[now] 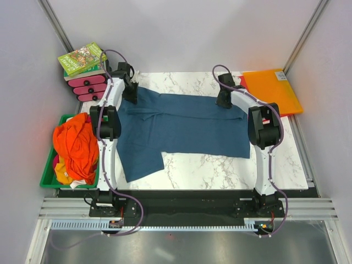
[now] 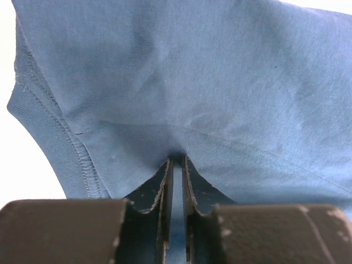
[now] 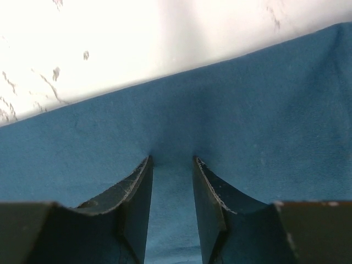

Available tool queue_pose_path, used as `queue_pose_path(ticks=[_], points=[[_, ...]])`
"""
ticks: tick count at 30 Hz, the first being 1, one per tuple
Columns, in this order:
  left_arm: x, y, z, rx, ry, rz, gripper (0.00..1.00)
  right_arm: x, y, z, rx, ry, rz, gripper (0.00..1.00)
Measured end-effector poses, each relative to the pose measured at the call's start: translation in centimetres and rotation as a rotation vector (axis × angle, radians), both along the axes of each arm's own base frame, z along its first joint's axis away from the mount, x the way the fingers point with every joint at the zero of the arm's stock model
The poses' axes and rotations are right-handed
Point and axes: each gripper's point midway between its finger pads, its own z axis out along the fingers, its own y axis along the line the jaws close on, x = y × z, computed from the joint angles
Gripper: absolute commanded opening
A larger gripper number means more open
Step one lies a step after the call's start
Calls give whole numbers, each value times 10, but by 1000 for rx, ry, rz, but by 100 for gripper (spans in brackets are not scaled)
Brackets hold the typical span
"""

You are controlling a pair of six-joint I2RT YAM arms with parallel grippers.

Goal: Fold and stack the t-shirts
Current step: Fold the flattened tshirt in 1/3 of the way

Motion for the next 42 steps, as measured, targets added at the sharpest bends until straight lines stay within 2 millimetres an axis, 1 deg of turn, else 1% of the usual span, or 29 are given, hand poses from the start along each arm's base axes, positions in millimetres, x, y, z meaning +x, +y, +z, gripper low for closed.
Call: queue_pose_path(ticks=[1, 2, 6, 8, 10, 12, 13, 14, 15, 17, 19, 20, 21, 22, 23, 25, 26, 27, 29, 30, 32, 33, 36, 37, 40, 41, 42], points=[[1, 0, 0, 3, -4, -1, 22, 3, -1, 0, -1, 1, -2, 45], [2, 0, 0, 4, -6, -2, 25, 7, -1, 0, -1, -1, -3, 46], [3, -1, 2, -3, -22, -7, 30, 17, -2, 4, -13, -14, 9, 49], [-1, 0, 3, -3, -26, -7, 32, 20, -5, 7, -27, -13, 14, 51], [-5, 2, 7, -2, -29, -3, 34, 30, -7, 15, -33, -32, 19, 53], [-4, 4, 14, -1, -47, 0, 40, 37, -6, 23, -32, -53, 23, 54], [-2, 6, 20, -1, -63, 3, 47, 39, -7, 29, -32, -66, 23, 57], [-1, 7, 26, -3, -82, 7, 59, 40, -7, 34, -31, -77, 23, 57], [0, 9, 34, -5, -97, 11, 62, 39, -8, 38, -32, -86, 22, 59], [-3, 11, 51, -16, -135, 20, 64, 31, -9, 49, -34, -102, 23, 58], [-11, 10, 74, -40, -171, 18, 62, 15, -9, 62, -42, -107, 27, 50], [-15, 8, 86, -52, -196, 13, 59, 4, -9, 72, -45, -117, 28, 45], [-21, 7, 99, -68, -219, 7, 56, -6, -11, 81, -55, -124, 26, 32], [-25, 5, 107, -80, -231, 2, 52, -14, -13, 90, -64, -135, 23, 28], [-29, 2, 116, -90, -249, -7, 50, -25, -15, 98, -71, -151, 14, 25], [-34, -5, 121, -105, -262, -25, 48, -44, -21, 104, -96, -156, 4, 25], [-37, -10, 117, -112, -256, -35, 48, -53, -26, 103, -109, -149, -5, 27], [-41, -15, 111, -119, -243, -45, 47, -62, -31, 100, -125, -136, -16, 32], [-51, -24, 89, -132, -188, -62, 47, -75, -42, 85, -163, -97, -38, 36], [-57, -27, 76, -135, -152, -68, 47, -81, -46, 77, -180, -76, -44, 40], [-68, -32, 53, -137, -88, -75, 47, -98, -57, 60, -230, -13, -54, 44], [-71, -33, 43, -137, -63, -76, 47, -104, -61, 55, -253, 11, -58, 45], [-75, -32, 27, -134, -25, -71, 47, -108, -70, 53, -299, 27, -75, 46], [-75, -31, 26, -134, -22, -70, 47, -108, -72, 53, -310, 28, -78, 45], [-74, -31, 26, -135, -27, -69, 47, -109, -77, 48, -340, 41, -86, 38], [-73, -31, 26, -135, -29, -69, 47, -108, -77, 45, -348, 49, -86, 28], [-74, -30, 26, -135, -27, -68, 47, -107, -78, 41, -353, 58, -84, 24]])
